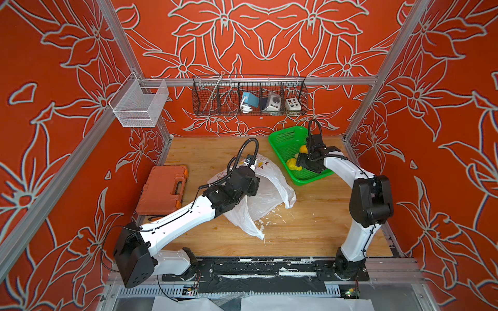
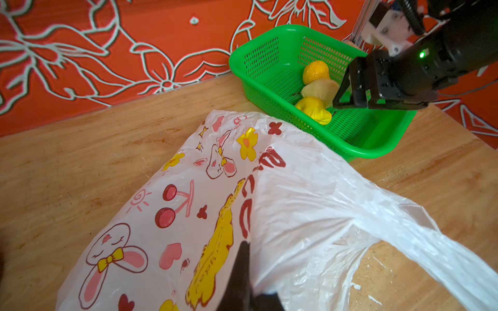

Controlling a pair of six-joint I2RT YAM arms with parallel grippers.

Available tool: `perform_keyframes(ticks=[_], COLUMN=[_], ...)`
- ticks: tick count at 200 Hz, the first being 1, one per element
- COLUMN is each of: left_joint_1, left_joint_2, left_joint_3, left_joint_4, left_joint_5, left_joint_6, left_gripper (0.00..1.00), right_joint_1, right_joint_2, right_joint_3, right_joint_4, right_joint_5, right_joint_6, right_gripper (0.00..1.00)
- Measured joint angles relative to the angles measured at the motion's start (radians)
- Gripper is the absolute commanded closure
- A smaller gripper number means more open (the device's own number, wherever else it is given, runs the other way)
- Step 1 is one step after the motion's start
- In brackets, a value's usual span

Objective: Place the pears into plastic bags & tie knots
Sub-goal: Move the basket to the center of the board, then pick up the pear from the basket.

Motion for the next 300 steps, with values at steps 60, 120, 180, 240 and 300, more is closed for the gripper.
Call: perform_keyframes(ticks=[60, 120, 180, 240, 300], left_joint_1=[0.019, 0.032, 0.035, 0.035, 0.035], left_joint_2=[0.001, 0.002, 0.013, 0.016, 0.021], left_joint_3=[-0.005, -0.023, -0.040, -0.047, -0.065], left_joint_4=[-0.002, 0.008, 0.030, 0.045, 0.058], left_joint_5=[0.011, 0.010, 0.014, 0.026, 0.032], left_joint_6=[0.003, 0.017, 0.019, 0.019, 0.019], left_gripper=[1.00, 1.00, 1.00, 1.00, 1.00], right_joint_1=[0.000, -0.009, -0.026, -0.033, -0.058], right_joint_2=[-0.273, -0.481, -0.209, -0.083, 0.031], right_joint_3=[-0.344, -0.420, -0.248, -0.175, -0.103], right_joint_4=[0.022, -0.011, -0.016, -0.019, 0.023], right_joint_5=[-0.040, -0.043, 0.054, 0.098, 0.095], right_joint_6=[-0.010, 0.032, 0.069, 0.075, 0.037], right_gripper=[0.19, 0.08, 0.07, 0.07, 0.08])
